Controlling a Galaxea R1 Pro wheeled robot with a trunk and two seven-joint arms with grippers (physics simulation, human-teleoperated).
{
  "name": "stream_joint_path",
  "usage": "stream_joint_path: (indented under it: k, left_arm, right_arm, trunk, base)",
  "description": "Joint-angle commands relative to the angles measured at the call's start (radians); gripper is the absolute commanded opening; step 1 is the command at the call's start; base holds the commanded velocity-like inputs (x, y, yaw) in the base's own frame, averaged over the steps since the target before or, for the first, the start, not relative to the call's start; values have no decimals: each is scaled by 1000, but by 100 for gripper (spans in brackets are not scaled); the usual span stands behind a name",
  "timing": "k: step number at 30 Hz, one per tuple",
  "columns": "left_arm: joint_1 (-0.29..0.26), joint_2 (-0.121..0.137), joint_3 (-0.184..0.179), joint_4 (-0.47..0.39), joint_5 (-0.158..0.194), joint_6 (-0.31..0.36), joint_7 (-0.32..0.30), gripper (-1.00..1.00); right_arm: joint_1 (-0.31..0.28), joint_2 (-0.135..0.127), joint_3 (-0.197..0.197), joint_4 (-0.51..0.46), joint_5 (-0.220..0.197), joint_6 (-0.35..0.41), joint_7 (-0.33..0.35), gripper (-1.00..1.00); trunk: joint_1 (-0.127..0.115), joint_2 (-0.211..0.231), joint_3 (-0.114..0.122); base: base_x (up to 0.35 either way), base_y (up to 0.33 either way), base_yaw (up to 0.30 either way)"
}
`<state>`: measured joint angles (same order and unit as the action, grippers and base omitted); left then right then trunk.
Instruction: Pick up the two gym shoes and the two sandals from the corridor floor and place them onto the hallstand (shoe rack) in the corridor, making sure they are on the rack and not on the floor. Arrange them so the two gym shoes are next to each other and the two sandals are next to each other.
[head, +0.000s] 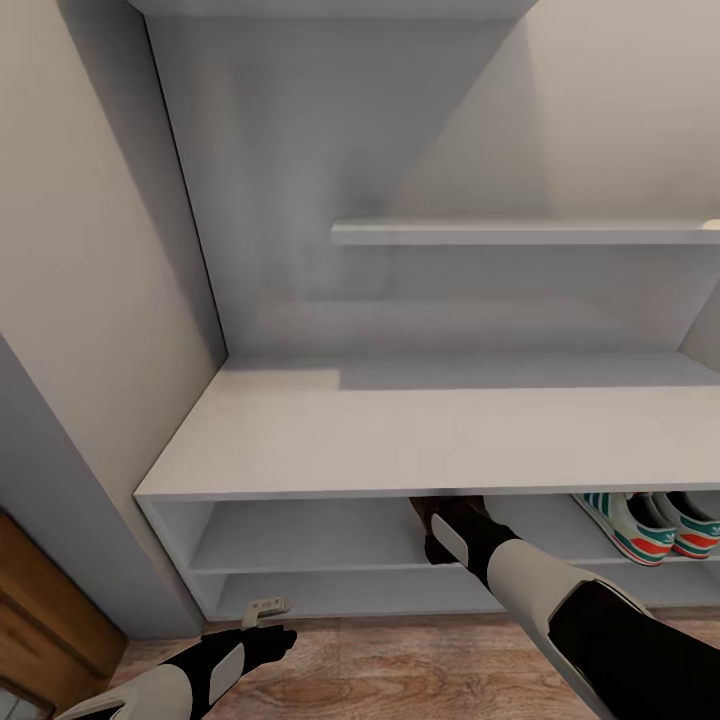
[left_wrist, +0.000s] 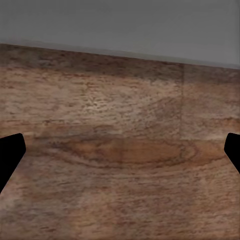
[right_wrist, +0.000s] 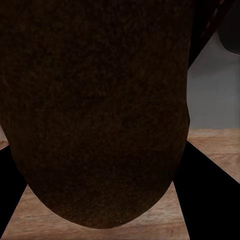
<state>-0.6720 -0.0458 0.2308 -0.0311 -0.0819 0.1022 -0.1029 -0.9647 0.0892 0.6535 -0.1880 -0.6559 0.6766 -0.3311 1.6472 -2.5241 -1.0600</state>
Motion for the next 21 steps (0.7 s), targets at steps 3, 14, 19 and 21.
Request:
stream_joint_path:
  k: [3, 14, 19, 21]
  left_arm:
    - [0, 0, 8, -3, -9, 7, -3, 100]
    - [0, 0, 8, -3, -9, 7, -3, 100]
    - [0, 0, 8, -3, -9, 7, -3, 100]
    - [0, 0, 8, -3, -9, 7, -3, 100]
  right_arm:
    - [0, 0, 0, -2, -24, 0, 0, -100]
    - [0, 0, 0, -2, -24, 0, 0, -100]
    - [0, 0, 0, -2, -24, 0, 0, -100]
    - [0, 0, 0, -2, -24, 0, 0, -100]
  trunk:
    - [0, 0, -1]
    - [0, 0, -1]
    - [0, 0, -1]
    - [0, 0, -1]
  base:
    - [0, 0, 0]
    - [26, 25, 0]
    - [22, 21, 0]
    - [8, 8, 0]
